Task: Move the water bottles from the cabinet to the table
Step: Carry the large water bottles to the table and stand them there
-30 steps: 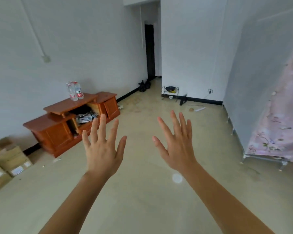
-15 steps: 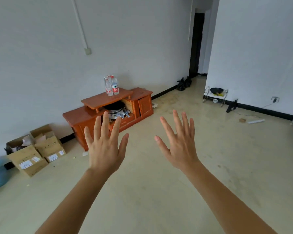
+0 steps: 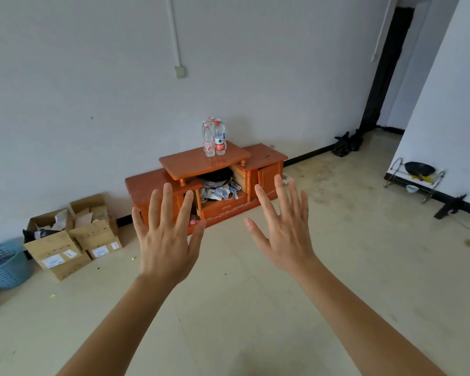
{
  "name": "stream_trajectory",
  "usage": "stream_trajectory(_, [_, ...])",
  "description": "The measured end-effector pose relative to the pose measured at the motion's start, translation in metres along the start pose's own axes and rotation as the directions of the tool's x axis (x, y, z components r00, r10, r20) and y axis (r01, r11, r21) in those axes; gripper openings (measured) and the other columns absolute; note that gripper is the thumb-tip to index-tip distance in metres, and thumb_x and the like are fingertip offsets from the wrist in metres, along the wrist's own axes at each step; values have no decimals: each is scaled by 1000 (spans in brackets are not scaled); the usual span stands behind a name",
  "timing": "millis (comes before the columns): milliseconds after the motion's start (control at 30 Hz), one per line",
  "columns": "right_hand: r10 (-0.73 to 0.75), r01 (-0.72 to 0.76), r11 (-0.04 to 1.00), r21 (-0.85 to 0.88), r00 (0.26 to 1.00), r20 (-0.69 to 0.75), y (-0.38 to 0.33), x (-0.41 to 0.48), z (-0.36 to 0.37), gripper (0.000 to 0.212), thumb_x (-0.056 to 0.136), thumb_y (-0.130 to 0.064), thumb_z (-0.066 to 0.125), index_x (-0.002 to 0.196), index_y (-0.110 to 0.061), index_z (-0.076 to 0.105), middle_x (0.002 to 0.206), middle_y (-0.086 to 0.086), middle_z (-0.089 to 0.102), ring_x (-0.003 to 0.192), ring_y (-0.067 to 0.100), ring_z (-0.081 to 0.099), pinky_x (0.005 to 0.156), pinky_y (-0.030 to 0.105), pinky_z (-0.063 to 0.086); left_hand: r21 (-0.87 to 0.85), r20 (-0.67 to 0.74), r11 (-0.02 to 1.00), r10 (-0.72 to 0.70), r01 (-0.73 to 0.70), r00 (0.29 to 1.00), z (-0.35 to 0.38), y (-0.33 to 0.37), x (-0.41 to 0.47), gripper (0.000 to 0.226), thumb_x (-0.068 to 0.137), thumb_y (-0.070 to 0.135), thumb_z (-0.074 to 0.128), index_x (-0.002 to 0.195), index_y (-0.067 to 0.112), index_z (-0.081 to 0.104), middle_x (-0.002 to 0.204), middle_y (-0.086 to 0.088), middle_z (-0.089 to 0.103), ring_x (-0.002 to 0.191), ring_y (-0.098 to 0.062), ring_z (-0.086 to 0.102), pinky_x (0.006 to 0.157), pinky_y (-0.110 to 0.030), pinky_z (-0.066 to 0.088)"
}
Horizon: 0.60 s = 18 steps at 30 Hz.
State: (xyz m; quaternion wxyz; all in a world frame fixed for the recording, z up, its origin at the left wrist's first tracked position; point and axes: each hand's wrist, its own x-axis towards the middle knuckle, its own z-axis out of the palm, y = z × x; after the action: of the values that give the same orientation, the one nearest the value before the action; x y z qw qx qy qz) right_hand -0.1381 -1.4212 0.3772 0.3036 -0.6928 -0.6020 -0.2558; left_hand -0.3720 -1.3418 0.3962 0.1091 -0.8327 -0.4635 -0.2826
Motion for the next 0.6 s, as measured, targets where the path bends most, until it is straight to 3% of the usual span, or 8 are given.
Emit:
stream_trajectory(167, [-3,4,1000,-10,1000,19,25,87,106,72,102,-60,43,162,-27,21,170,16,9,156,39,6,122,64,14,-6,20,999,-52,52,998,85,-50,105,67,101,61,22,157,25,26,166,-13,14,153,-36,10,116,-69,9])
stream_trajectory(333, [-25,26,997,-68,1000,4,54,193,177,69,102,-59,43,161,-26,28,169,16,12,156,39,5,122,64,13,2,21,1000,-21,21,1000,140,-83,238,68,101,62,17,158,26,21,167,-13,9,154,-36,7,118,-68,11])
stream_trajectory(600, [63,-61,995,-82,998,19,143,301,317,70,101,-59,45,160,-24,31,168,18,16,156,40,10,122,63,15,-32,78,999,5,-2,997,272,-102,387,67,101,62,16,159,27,19,168,-12,7,154,-36,5,118,-65,6])
